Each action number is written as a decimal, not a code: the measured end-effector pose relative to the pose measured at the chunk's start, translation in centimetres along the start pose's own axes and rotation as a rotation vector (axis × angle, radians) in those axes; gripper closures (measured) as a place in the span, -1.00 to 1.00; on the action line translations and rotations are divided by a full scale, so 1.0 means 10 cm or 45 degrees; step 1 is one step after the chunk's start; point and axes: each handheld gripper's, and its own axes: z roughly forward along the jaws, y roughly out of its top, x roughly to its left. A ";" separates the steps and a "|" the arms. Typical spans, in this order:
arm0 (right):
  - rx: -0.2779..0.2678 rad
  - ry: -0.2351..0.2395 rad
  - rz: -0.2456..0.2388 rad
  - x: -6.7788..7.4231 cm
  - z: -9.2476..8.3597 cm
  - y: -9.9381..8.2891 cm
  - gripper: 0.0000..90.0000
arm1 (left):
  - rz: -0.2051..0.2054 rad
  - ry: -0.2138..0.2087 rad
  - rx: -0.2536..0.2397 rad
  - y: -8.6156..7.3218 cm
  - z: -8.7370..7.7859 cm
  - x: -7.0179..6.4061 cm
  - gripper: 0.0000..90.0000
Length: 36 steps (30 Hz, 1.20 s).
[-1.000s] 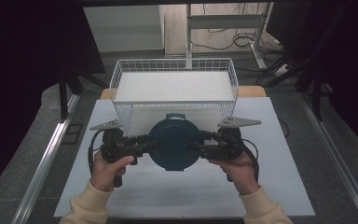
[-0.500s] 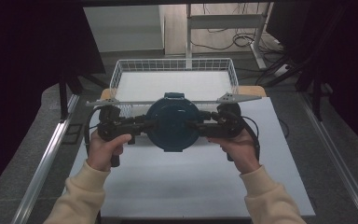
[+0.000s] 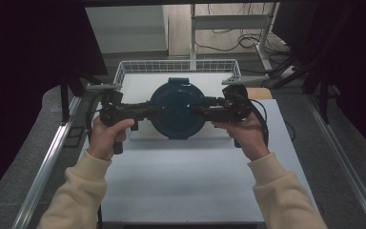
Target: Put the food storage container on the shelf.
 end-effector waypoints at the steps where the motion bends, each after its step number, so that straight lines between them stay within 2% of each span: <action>1: 0.000 -0.002 -0.001 -0.01 0.00 0.02 -0.19 | -0.001 -0.002 -0.001 0.02 0.00 0.01 -0.02; 4: -0.009 -0.009 -0.011 -0.03 -0.01 0.09 -0.19 | 0.001 -0.008 -0.002 0.10 0.02 0.02 -0.02; 9: -0.017 -0.013 -0.008 -0.10 -0.01 0.22 -0.18 | 0.039 -0.001 -0.004 0.29 0.04 0.04 -0.02; 19: -0.030 -0.010 0.010 -0.28 0.05 0.49 -0.18 | 0.031 -0.006 -0.005 0.59 0.12 0.17 -0.02; 27: 0.001 -0.006 0.020 -0.43 0.20 0.57 -0.18 | -0.001 -0.007 -0.007 0.63 0.19 0.36 -0.02; 31: 0.021 0.001 0.046 -0.52 0.29 0.57 -0.18 | -0.038 -0.007 0.001 0.64 0.25 0.46 -0.02; 36: 0.034 0.002 0.061 -0.62 0.40 0.58 -0.18 | -0.057 -0.009 0.010 0.66 0.30 0.61 -0.02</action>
